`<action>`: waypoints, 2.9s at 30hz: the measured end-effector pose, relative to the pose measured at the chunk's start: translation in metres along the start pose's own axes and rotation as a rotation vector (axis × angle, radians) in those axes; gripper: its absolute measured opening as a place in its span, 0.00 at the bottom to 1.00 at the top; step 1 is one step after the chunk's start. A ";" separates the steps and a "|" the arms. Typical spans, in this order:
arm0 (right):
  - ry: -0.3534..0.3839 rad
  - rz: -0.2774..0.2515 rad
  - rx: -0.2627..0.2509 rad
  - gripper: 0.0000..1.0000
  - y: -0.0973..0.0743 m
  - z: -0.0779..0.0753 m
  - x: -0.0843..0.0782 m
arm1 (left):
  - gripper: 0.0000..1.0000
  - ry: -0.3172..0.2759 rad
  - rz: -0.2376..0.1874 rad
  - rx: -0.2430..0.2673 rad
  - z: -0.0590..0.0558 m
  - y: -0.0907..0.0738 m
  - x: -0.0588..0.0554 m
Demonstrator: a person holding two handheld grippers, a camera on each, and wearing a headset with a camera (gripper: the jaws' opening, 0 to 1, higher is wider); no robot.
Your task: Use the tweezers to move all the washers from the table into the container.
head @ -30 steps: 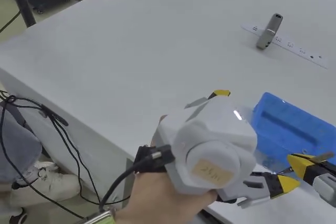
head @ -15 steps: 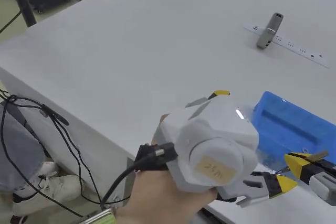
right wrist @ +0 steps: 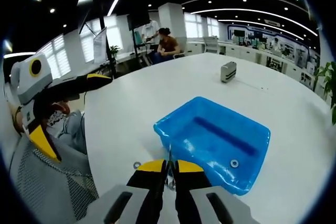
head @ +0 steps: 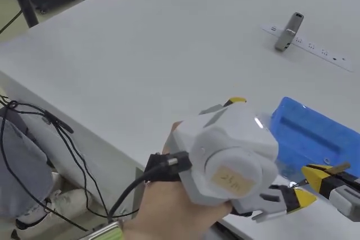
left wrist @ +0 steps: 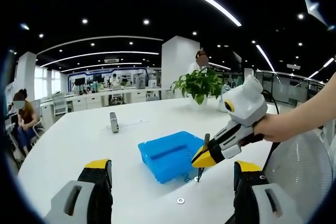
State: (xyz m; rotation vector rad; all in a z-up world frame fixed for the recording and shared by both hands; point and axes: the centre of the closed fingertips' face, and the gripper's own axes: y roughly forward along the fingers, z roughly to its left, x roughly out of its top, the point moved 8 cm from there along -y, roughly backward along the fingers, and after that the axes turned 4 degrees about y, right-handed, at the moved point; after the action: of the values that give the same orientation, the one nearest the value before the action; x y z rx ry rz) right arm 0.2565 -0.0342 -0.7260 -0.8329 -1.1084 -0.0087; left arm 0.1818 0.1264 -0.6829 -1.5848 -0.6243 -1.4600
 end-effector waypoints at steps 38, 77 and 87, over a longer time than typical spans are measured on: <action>-0.014 -0.019 0.012 0.02 -0.020 -0.001 0.027 | 0.99 0.003 -0.026 -0.018 -0.001 -0.001 0.003; 0.104 0.036 -0.133 0.03 0.026 -0.070 0.037 | 0.99 0.021 0.014 -0.039 -0.004 0.002 -0.002; 0.070 -0.041 -0.099 0.03 0.013 -0.059 0.048 | 0.99 0.020 0.018 -0.036 -0.003 0.001 -0.002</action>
State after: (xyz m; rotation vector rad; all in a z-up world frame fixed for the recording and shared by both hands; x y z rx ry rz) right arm 0.3308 -0.0413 -0.7070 -0.8920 -1.0659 -0.1269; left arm 0.1807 0.1236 -0.6858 -1.5972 -0.5739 -1.4796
